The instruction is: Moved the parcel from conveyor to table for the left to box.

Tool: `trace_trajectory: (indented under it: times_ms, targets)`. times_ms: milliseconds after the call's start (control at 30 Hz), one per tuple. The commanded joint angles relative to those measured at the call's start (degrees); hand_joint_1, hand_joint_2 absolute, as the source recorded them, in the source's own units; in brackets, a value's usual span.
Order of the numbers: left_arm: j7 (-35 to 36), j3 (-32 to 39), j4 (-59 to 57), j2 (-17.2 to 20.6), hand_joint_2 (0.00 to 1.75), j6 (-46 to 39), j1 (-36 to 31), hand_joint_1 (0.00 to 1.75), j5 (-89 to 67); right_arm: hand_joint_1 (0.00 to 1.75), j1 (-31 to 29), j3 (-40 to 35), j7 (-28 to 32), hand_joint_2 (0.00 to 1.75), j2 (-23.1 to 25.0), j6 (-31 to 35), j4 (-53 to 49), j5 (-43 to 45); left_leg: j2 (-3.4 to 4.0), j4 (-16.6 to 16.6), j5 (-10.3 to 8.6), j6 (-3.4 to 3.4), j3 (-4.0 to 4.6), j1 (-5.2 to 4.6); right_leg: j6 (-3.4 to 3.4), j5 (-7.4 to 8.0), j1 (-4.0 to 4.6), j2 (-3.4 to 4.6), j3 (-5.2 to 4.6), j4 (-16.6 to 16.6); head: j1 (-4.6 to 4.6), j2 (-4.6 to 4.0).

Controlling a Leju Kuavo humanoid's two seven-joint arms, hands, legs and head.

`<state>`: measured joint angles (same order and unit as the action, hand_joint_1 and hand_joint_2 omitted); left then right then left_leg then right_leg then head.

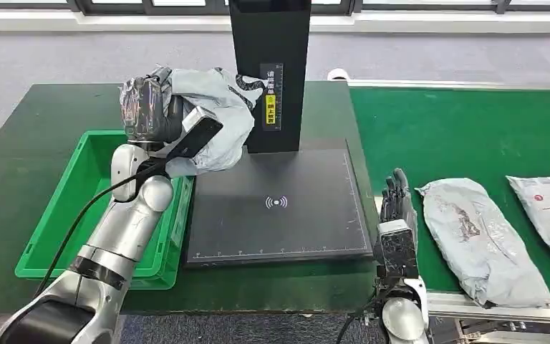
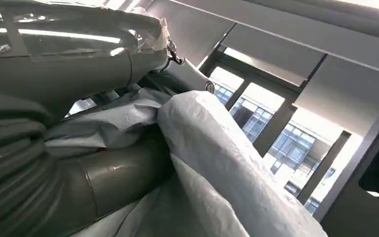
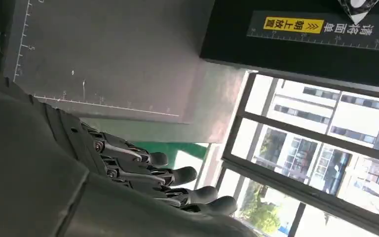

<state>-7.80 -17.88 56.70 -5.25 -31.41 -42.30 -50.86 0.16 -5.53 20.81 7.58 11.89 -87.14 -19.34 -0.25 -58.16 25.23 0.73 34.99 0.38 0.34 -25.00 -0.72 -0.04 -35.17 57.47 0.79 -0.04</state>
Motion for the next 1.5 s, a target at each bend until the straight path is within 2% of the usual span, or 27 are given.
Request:
trace_trajectory:
  times_ms: [33, 67, 100, 133, 200, 233, 267, 333, 400, 567, 600, 633, 733, 833, 1067, 1167, 1267, 1333, 1400, 1500]
  targets:
    - [28.4, 16.9, 18.1, 13.9, 1.75, 9.0, 38.5, 1.75, -39.1, 0.0, 9.4, 9.0, 0.9, 0.0, -1.0, -3.8, -4.1, 1.8, 0.5, 0.6, 0.07, 0.02, -0.89, -0.06, -0.1, 0.04, -0.03, 0.46, 0.67, -0.5, 0.0, -0.02]
    - [26.4, 18.6, 17.4, 13.2, 1.75, 7.8, 38.7, 1.75, -39.1, 0.0, 9.4, 9.8, 1.3, 0.0, -0.4, -4.7, -4.1, 1.3, 1.38, 1.3, 0.19, 0.02, -1.78, -0.36, -0.06, 0.09, -0.34, 1.36, 1.13, -0.9, -0.02, 0.0]
    - [26.6, 18.2, 17.6, 13.2, 1.75, 8.7, 38.1, 1.75, -39.1, 0.0, 9.2, 9.9, 1.3, 0.0, -0.2, -4.9, -4.0, 1.1, 1.4, 1.5, 0.23, 0.01, -1.88, -0.35, -0.05, 0.1, -0.34, 1.38, 1.35, -1.1, -0.09, 0.0]
    - [29.1, 15.8, 18.6, 14.0, 1.75, 10.9, 37.1, 1.75, -39.1, 0.0, 8.7, 9.8, 1.1, 0.0, 0.1, -5.2, -3.9, 0.7, 0.95, 0.9, 0.49, 0.06, -0.98, -0.27, -0.12, -0.28, -0.28, 0.92, 1.14, -0.5, -0.26, 0.0]
    - [29.8, 14.9, 20.2, 13.3, 1.75, 13.7, 36.0, 1.75, -39.1, 0.0, 8.2, 9.5, 0.8, 0.0, 0.4, -5.0, -3.7, 0.3, 1.4, 0.9, 1.4, 0.28, -2.09, -0.45, -0.36, -1.02, -0.44, 1.28, 1.8, -0.3, -0.07, -0.02]
    - [30.3, 14.4, 20.5, 13.5, 1.75, 14.0, 35.9, 1.75, -39.1, 0.0, 8.1, 9.5, 0.7, 0.0, 0.4, -5.0, -3.6, 0.3, 1.53, 0.5, 1.88, 0.25, -2.23, -0.35, -0.32, -1.4, -0.36, 1.46, 1.94, 0.0, 0.07, -0.02]
    - [30.3, 14.4, 20.5, 13.5, 1.75, 14.0, 35.9, 1.75, -39.1, 0.0, 8.1, 9.5, 0.7, 0.0, 0.4, -5.0, -3.6, 0.3, 1.7, 0.3, 1.71, 0.35, -2.4, -0.1, -0.38, -1.21, -0.14, 1.53, 1.56, 0.0, -0.02, -0.02]
    - [30.7, 14.1, 21.0, 13.0, 1.75, 14.9, 35.5, 1.75, -39.1, 0.0, 7.8, 9.3, 0.5, 0.0, 0.5, -5.0, -3.6, 0.1, 1.42, 0.4, 1.45, 0.43, -2.07, -0.05, -0.43, -1.11, -0.06, 1.34, 1.38, -0.1, 0.0, 0.0]
    - [30.8, 14.0, 21.2, 13.1, 1.75, 15.1, 35.6, 1.75, -39.1, 0.0, 7.8, 9.3, 0.4, 0.0, 0.6, -5.0, -3.7, 0.1, 1.02, 0.5, 1.48, 0.42, -2.14, -0.09, -0.45, -1.29, 0.01, 0.94, 1.56, -0.1, 0.0, -0.02]
    - [27.9, 15.8, 21.0, 10.9, 1.75, 15.2, 35.4, 1.75, -38.9, 0.0, 7.6, 9.5, 0.2, 0.0, 0.5, -4.8, -3.7, 0.0, 1.05, 0.5, 1.5, 0.47, -2.12, 0.01, -0.47, -1.25, 0.14, 0.94, 1.58, -0.1, 0.0, -0.02]
    - [25.9, 16.5, 20.6, 10.1, 1.75, 14.6, 35.0, 0.3, -37.9, 0.0, 7.6, 9.6, 0.1, 0.0, 0.4, -4.7, -3.9, 0.0, 0.99, 0.5, 1.51, 0.51, -2.12, 0.0, -0.49, -1.28, 0.12, 0.88, 1.58, -0.1, 0.0, -0.02]
    - [22.8, 16.8, 20.1, 9.3, 1.75, 13.7, 34.5, 0.0, -35.0, 0.0, 7.7, 9.7, 0.1, 0.0, 0.5, -4.5, -4.1, 0.0, 0.97, 0.5, 1.5, 0.51, -2.07, -0.02, -0.49, -1.29, 0.1, 0.86, 1.52, -0.1, 0.0, -0.02]
    - [15.6, 17.1, 19.8, 8.5, 1.75, 8.4, 32.6, 0.0, -23.2, 0.0, 9.1, 9.9, -0.2, 0.0, 0.2, -4.3, -4.7, 0.1, 0.74, 0.5, 1.45, 0.5, -2.03, 0.0, -0.48, -1.31, 0.12, 0.63, 1.56, -0.1, 0.0, -0.02]
    - [13.6, 18.0, 20.3, 9.2, 1.75, 6.6, 32.1, 0.0, -18.2, 0.0, 9.1, 9.6, -0.1, 0.0, 0.1, -4.5, -4.2, 0.4, 0.65, 0.5, 1.44, 0.49, -2.04, 0.02, -0.48, -1.32, 0.14, 0.57, 1.6, -0.1, 0.0, -0.02]
    - [13.1, 18.2, 20.2, 9.3, 1.75, 6.4, 32.3, 0.0, -17.4, 0.0, 8.8, 9.5, -0.1, 0.0, 0.0, -4.4, -3.9, 0.4, 0.72, 0.5, 1.45, 0.5, -2.02, -0.01, -0.49, -1.3, 0.1, 0.68, 1.56, -0.1, 0.0, 0.0]
    - [10.7, 19.6, 19.3, 9.0, 1.75, 5.1, 31.3, 0.0, -11.2, 0.0, 8.5, 9.3, -0.1, 0.0, -0.2, -4.6, -3.4, 0.9, 0.69, 0.5, 1.45, 0.5, -2.04, 0.01, -0.49, -1.29, 0.13, 0.65, 1.61, -0.1, 0.0, 0.0]
    - [11.9, 22.9, 14.7, 9.9, 1.75, 3.9, 27.8, 0.0, -10.0, 0.0, 6.9, 9.1, 0.0, 0.0, 0.0, -5.0, -2.1, 1.2, 0.64, 0.5, 1.42, 0.5, -2.03, 0.04, -0.5, -1.27, 0.16, 0.59, 1.61, -0.1, 0.0, 0.0]
    - [11.1, 25.2, 8.8, 10.0, 1.75, 5.6, 22.9, 0.0, -7.1, 0.0, 5.9, 9.8, -0.7, 0.0, 0.9, -5.3, -2.4, 1.1, 0.66, 0.5, 1.4, 0.51, -2.03, 0.03, -0.51, -1.26, 0.15, 0.61, 1.6, -0.1, 0.0, -0.02]
    - [11.0, 25.4, 8.0, 10.1, 1.75, 5.7, 22.1, 0.0, -7.1, 0.0, 5.8, 9.8, -0.9, 0.0, 0.9, -5.4, -2.5, 1.1, 0.62, 0.5, 1.35, 0.52, -2.0, 0.03, -0.52, -1.23, 0.15, 0.51, 1.57, -0.1, 0.02, -0.02]
    - [13.8, 26.9, -3.6, 10.1, 1.75, 4.6, 12.8, 0.0, -10.5, 0.0, 6.8, 11.6, -1.7, 0.0, 2.4, -5.4, -4.8, 0.3, 0.54, 0.4, 1.32, 0.55, -1.99, 0.03, -0.52, -1.25, 0.14, 0.39, 1.59, -0.1, 0.0, -0.02]
